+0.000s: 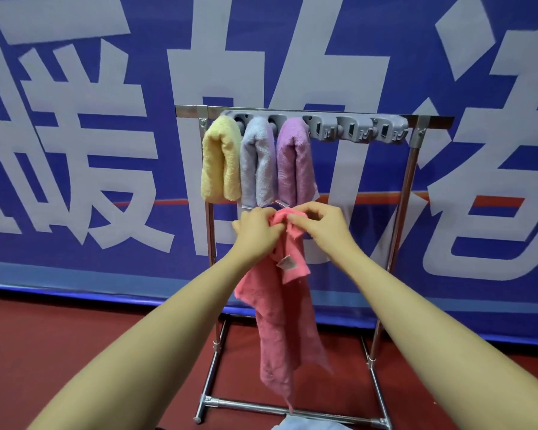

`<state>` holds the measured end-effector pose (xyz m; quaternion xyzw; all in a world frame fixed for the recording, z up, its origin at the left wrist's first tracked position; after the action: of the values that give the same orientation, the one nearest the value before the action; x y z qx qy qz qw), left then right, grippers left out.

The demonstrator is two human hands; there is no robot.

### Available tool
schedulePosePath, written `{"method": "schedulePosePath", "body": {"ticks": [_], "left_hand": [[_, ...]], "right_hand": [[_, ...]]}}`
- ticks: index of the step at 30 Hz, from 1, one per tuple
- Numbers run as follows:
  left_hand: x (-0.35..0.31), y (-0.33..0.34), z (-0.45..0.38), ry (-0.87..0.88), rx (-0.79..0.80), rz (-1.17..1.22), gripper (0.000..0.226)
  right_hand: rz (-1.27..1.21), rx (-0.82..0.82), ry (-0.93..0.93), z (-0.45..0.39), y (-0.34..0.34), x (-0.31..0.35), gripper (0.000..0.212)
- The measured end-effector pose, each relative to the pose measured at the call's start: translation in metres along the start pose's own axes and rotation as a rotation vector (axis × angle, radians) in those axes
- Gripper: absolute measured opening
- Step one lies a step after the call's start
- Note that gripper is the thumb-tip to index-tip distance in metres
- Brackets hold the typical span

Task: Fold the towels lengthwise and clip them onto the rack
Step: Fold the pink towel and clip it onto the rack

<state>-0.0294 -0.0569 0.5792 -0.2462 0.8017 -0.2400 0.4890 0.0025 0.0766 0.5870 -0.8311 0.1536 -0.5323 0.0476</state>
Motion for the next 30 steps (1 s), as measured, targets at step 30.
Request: {"method": "schedulePosePath", "body": {"ticks": [30], "left_hand": [[0.075,-0.066,-0.019,-0.412,-0.212,-0.271,0.048]], "right_hand": [[0.093,-0.081,0.049,0.019,0.029,-0.053,0.012]]}}
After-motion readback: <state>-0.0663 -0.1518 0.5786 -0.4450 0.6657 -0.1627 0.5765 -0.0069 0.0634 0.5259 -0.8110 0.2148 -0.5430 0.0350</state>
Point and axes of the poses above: each hand's wrist, its own z-axis away from the middle knuckle, its own y-axis out of the palm, x = y × z, the point moved 10 cm from there along -z, towards the middle knuckle, and after that the axes turned 1 degree about -y, right-handed, at the moved point
